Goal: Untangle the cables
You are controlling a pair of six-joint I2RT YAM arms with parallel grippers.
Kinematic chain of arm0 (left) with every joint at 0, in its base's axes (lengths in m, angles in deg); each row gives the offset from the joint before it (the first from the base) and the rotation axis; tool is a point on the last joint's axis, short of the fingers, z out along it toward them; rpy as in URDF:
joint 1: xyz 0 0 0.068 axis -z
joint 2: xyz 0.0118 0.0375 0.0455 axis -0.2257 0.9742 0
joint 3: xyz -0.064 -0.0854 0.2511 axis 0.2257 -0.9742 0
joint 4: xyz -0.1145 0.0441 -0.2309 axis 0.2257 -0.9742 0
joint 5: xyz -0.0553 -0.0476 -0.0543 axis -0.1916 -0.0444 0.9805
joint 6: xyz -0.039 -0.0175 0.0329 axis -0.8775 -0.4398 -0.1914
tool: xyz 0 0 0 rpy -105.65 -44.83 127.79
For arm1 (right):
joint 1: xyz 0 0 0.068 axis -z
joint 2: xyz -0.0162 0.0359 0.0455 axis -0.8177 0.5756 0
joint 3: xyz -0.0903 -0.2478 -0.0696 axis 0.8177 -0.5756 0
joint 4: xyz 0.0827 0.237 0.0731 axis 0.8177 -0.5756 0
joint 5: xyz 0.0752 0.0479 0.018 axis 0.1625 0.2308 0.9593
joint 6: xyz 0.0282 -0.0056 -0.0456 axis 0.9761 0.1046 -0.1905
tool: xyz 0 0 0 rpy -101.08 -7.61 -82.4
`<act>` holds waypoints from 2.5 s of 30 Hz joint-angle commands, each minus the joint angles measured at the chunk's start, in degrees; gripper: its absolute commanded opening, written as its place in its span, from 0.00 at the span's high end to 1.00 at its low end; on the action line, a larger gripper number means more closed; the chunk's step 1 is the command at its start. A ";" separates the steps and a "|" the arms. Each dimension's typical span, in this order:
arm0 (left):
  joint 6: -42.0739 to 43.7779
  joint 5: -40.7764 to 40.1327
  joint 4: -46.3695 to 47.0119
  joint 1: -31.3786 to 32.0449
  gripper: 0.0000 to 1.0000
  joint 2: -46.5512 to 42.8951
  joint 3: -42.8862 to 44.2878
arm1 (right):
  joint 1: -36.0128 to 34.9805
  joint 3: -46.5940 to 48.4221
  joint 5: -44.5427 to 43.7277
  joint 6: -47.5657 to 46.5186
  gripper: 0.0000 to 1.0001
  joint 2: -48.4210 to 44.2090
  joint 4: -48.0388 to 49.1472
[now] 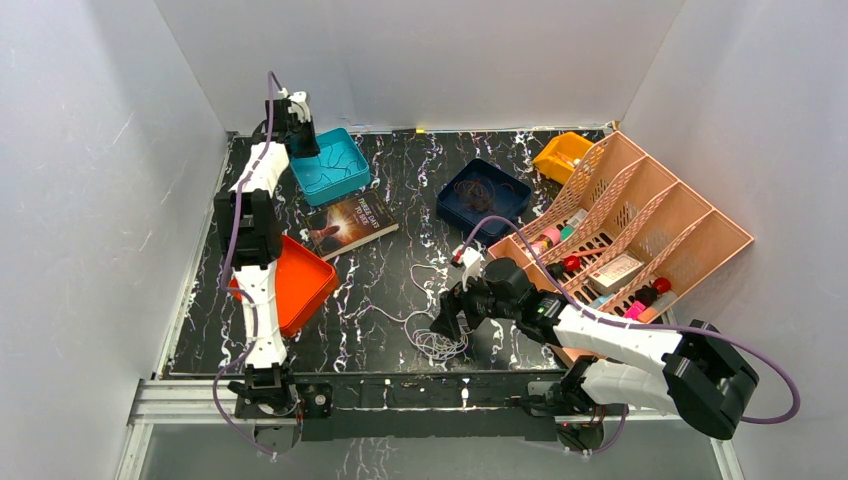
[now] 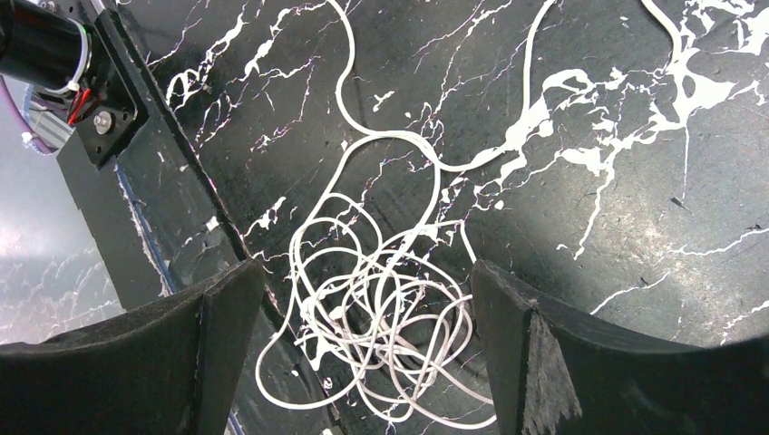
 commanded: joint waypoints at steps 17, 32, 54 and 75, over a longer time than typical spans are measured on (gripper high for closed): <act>0.41 -2.60 -1.21 -0.19 0.66 -3.82 0.61 | -0.31 2.43 0.55 -0.07 0.06 -1.00 2.35; -0.14 -8.10 1.26 -0.10 0.32 -11.27 -4.24 | -0.28 2.17 0.41 0.16 0.06 -2.14 1.87; -9.73 -7.06 3.44 8.83 0.35 -37.70 -33.38 | -0.25 8.92 -26.87 6.72 0.05 -6.20 -13.96; -22.76 -12.91 -6.53 40.10 0.39 -67.18 -69.74 | -0.25 8.23 -22.50 10.68 0.07 -6.52 -16.65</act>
